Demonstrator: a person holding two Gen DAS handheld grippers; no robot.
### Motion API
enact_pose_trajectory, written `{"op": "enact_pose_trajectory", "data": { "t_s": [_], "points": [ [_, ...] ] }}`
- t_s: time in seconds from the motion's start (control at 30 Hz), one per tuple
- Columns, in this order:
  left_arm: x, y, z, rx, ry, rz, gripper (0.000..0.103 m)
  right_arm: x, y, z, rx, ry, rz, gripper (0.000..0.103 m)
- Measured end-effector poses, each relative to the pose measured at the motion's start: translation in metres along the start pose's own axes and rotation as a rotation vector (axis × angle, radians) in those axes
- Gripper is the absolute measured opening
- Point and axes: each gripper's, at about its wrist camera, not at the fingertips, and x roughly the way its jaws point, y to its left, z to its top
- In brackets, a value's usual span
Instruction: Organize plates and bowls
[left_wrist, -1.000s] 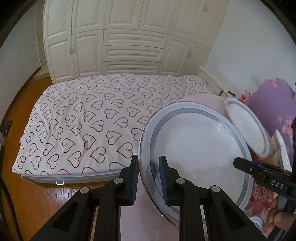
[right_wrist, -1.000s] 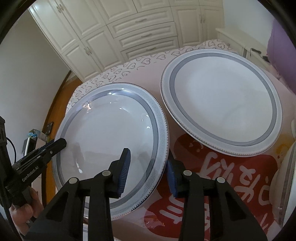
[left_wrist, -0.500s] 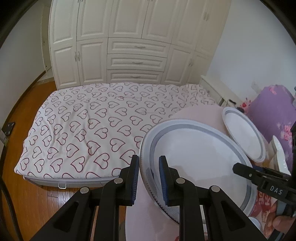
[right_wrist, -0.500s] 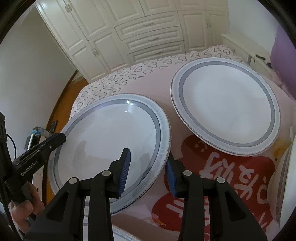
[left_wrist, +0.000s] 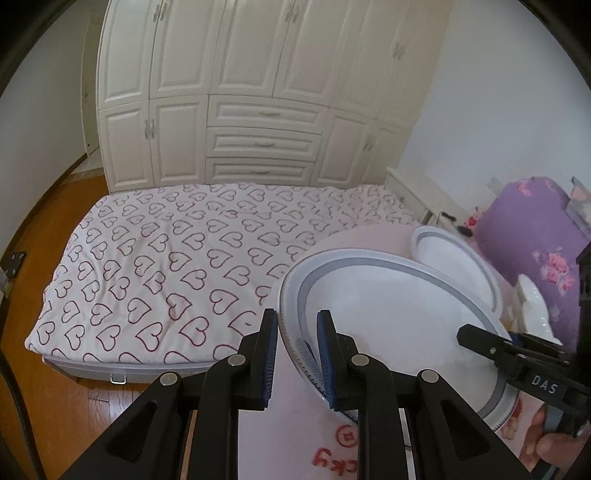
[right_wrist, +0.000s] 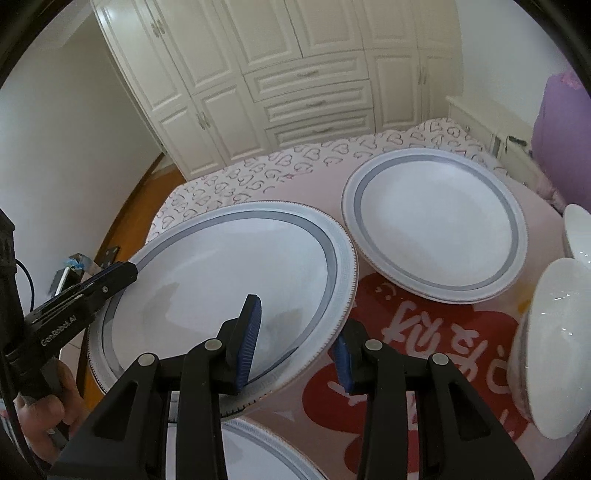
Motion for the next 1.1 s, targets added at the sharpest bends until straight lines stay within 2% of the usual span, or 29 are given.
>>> {"op": "enact_pose_trajectory", "data": {
  "t_s": [0.17, 0.2, 0.23, 0.27, 0.3, 0.4, 0.43, 0.47, 0.57, 0.63, 0.7, 0.77, 0.83, 1.07, 1.1],
  "points": [
    [-0.032, -0.001, -0.013, -0.001, -0.025, -0.025, 0.015, -0.023, -0.001, -0.011, -0.011, -0.042, 0.003, 0.036],
    [-0.040, -0.001, -0.016, -0.003, -0.034, -0.034, 0.007, -0.028, 0.000, -0.012, -0.014, -0.050, 0.003, 0.035],
    [-0.049, -0.001, -0.019, -0.003, -0.045, -0.073, 0.000, -0.036, 0.003, -0.016, -0.020, -0.063, 0.010, 0.032],
    [-0.060, -0.003, -0.024, -0.002, -0.051, -0.097, 0.000, -0.041, 0.005, -0.018, -0.027, -0.073, 0.029, 0.023],
    [-0.070, -0.008, -0.027, 0.011, -0.066, -0.104, 0.000, -0.051, 0.011, -0.022, -0.041, -0.087, 0.052, 0.020],
    [-0.095, -0.026, -0.045, 0.083, -0.093, -0.106, 0.001, -0.062, 0.020, -0.030, -0.049, -0.097, 0.039, 0.021],
    [-0.095, -0.026, -0.050, 0.079, -0.095, -0.088, 0.000, -0.062, 0.022, -0.031, -0.065, -0.106, -0.015, 0.021],
    [-0.090, -0.024, -0.054, 0.072, -0.081, -0.080, 0.000, -0.059, 0.024, -0.032, -0.080, -0.108, -0.065, 0.021],
    [-0.065, -0.001, -0.061, 0.005, -0.008, -0.034, 0.000, -0.051, 0.000, -0.030, 0.000, -0.079, -0.021, 0.021],
    [-0.054, 0.021, -0.068, -0.040, 0.056, -0.003, 0.000, -0.046, -0.013, -0.032, 0.006, -0.058, -0.034, 0.021],
    [-0.052, 0.036, -0.077, -0.041, 0.073, 0.024, 0.000, -0.041, -0.021, -0.036, 0.010, -0.041, -0.021, 0.021],
    [-0.049, 0.042, -0.083, -0.037, 0.118, 0.016, 0.006, -0.039, -0.028, -0.041, 0.015, -0.030, -0.020, 0.021],
    [-0.046, 0.039, -0.086, -0.024, 0.155, 0.006, 0.017, -0.036, -0.032, -0.045, 0.030, -0.015, -0.009, 0.021],
    [-0.054, 0.039, -0.079, -0.046, 0.165, -0.010, 0.022, -0.032, -0.038, -0.041, 0.037, -0.001, -0.010, 0.024],
    [-0.058, 0.039, -0.081, -0.049, 0.165, -0.004, 0.027, -0.032, -0.038, -0.040, 0.040, 0.001, -0.011, 0.024]
  ]
}}
